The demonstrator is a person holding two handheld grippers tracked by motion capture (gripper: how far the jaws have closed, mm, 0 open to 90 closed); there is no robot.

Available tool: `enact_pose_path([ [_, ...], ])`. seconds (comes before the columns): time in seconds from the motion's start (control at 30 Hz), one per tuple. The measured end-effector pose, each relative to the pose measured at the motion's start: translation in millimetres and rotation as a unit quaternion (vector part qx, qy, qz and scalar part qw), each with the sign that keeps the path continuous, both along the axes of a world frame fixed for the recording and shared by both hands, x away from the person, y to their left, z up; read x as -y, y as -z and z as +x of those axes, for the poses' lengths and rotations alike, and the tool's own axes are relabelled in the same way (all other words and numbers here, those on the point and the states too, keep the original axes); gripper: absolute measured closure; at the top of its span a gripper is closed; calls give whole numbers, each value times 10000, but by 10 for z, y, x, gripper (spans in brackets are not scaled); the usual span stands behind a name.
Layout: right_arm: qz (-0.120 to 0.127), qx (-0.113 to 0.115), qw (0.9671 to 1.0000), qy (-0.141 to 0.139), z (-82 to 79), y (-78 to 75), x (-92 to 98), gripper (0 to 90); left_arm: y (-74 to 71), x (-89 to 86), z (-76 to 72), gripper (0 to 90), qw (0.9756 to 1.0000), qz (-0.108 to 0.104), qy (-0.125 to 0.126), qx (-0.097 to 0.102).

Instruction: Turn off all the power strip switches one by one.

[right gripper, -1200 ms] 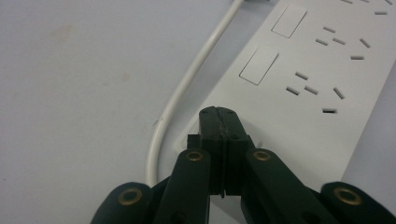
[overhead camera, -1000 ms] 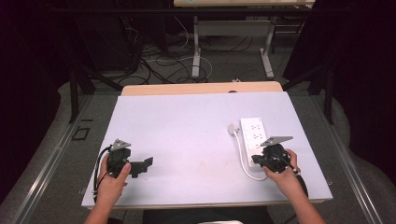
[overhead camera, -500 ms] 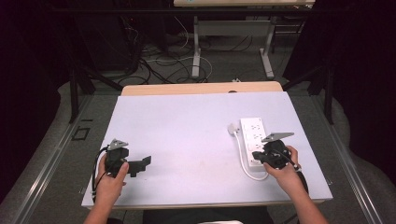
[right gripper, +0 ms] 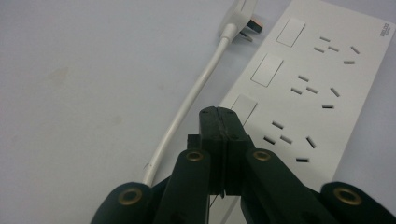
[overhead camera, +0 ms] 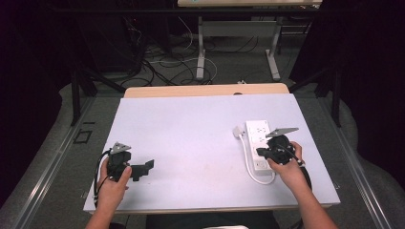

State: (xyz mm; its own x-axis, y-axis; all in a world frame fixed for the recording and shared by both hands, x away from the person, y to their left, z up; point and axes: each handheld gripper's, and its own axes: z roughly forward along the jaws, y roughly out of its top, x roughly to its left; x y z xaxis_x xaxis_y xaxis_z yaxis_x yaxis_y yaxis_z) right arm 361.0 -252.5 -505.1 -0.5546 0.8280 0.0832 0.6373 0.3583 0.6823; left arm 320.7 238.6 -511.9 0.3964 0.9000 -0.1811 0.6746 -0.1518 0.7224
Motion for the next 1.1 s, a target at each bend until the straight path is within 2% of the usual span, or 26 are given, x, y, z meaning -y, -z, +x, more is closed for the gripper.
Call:
enact_pose_path([
  [0.47,-31,-107,9999,101,187,29,-41,900,10,0,2,20,10000,63,36,-1],
  [0.53,-72,-66,9999,82,203,32,-35,900,9,-6,3,20,10000,58,41,-6],
  [1.1,-137,-219,9994,227,391,89,-65,900,18,-12,5,20,10000,20,-2,2],
])
